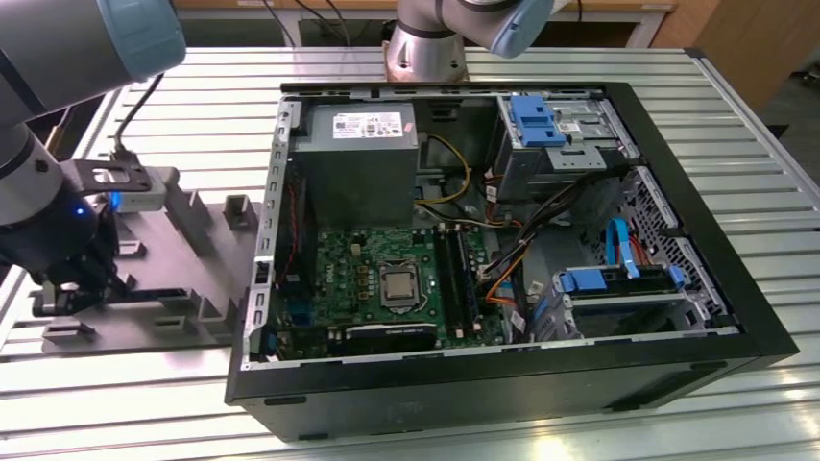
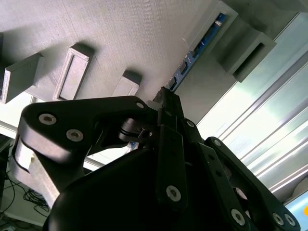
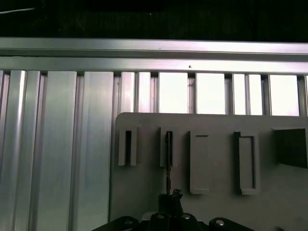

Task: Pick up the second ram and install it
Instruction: 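Pick up the second ram and move it above second insertion slot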

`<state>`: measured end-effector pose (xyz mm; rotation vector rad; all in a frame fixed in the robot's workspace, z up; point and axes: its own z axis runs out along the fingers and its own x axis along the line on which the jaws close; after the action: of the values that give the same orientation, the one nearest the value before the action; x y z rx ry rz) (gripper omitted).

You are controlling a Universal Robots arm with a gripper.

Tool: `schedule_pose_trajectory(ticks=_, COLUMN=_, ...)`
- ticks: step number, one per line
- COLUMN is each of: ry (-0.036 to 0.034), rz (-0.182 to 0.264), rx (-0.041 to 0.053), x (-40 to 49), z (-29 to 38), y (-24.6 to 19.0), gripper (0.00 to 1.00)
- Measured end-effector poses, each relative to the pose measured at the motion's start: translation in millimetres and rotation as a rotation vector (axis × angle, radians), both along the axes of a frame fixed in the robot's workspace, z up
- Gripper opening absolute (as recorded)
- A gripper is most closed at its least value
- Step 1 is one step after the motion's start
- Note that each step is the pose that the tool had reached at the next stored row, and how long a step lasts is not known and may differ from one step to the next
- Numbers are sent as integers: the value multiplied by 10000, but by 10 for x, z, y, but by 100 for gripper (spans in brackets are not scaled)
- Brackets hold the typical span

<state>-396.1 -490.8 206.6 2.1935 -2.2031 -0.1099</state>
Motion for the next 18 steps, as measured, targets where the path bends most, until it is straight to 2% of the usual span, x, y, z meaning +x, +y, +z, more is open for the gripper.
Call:
schedule_pose_trajectory(ticks=7, ry=-3, rz=0, rx=2, x=0, z=78, y=0, gripper=12)
schedule_pose_trajectory(ticks=14, ry=-3, rz=0, rx=3, x=0, z=184, y=1, gripper=12)
schedule_pose_trajectory(ticks=18, ry=-4, rz=0, rx=4, x=0, z=212, y=1, gripper=12)
